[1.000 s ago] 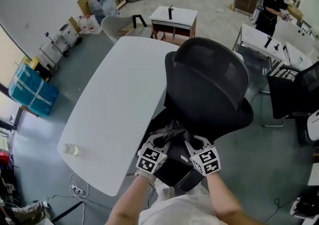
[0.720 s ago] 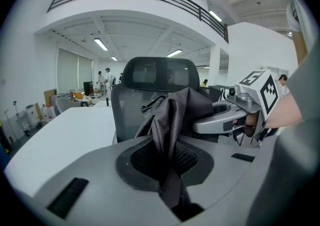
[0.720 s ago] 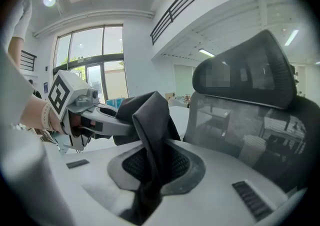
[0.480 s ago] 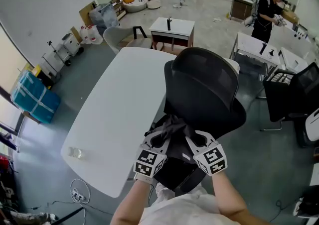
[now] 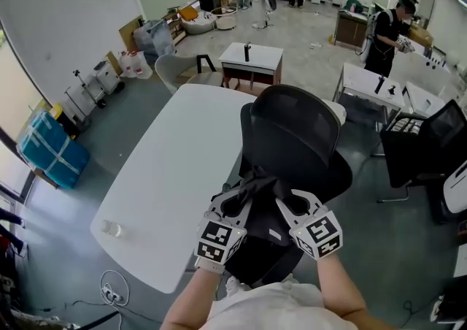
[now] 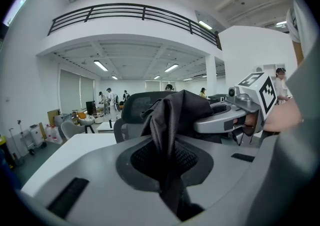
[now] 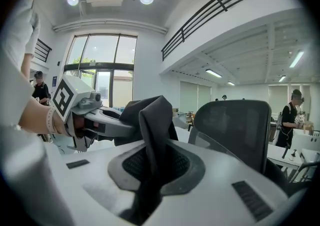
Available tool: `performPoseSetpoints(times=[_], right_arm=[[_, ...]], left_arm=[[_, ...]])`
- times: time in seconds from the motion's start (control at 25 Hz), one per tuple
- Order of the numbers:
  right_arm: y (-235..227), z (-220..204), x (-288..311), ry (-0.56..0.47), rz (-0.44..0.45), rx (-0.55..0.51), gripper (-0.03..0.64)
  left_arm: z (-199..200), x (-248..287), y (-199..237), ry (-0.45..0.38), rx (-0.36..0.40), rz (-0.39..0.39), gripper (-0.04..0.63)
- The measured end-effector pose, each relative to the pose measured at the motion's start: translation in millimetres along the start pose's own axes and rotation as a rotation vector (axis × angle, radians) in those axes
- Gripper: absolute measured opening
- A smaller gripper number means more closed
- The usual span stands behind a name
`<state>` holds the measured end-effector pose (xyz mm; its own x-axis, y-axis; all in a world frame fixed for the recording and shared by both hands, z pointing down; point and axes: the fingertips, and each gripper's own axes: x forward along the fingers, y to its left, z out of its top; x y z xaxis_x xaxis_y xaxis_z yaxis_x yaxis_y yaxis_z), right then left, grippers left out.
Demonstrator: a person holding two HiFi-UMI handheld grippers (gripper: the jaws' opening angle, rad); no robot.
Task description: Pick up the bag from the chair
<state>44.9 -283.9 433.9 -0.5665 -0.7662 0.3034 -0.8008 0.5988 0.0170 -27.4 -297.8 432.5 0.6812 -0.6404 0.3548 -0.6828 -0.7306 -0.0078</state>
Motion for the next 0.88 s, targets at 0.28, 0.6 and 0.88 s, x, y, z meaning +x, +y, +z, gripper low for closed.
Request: performPoseSetpoints(times=[0.28, 0.6, 0.88], right_arm=[[2, 24, -10, -0.042, -0.002, -0.02, 0.048], [7, 35, -12, -0.066, 0.0, -0.045, 0.044], [8, 35, -14, -0.062, 0.0, -0.05, 0.044]], left_arm=[[23, -11, -1, -0.04, 0.015, 0.015, 0.057], [34, -20, 0, -0.071, 0.029, 0.026, 0.057], [33, -21, -1, -0.07, 0.028, 0.029, 0.057]])
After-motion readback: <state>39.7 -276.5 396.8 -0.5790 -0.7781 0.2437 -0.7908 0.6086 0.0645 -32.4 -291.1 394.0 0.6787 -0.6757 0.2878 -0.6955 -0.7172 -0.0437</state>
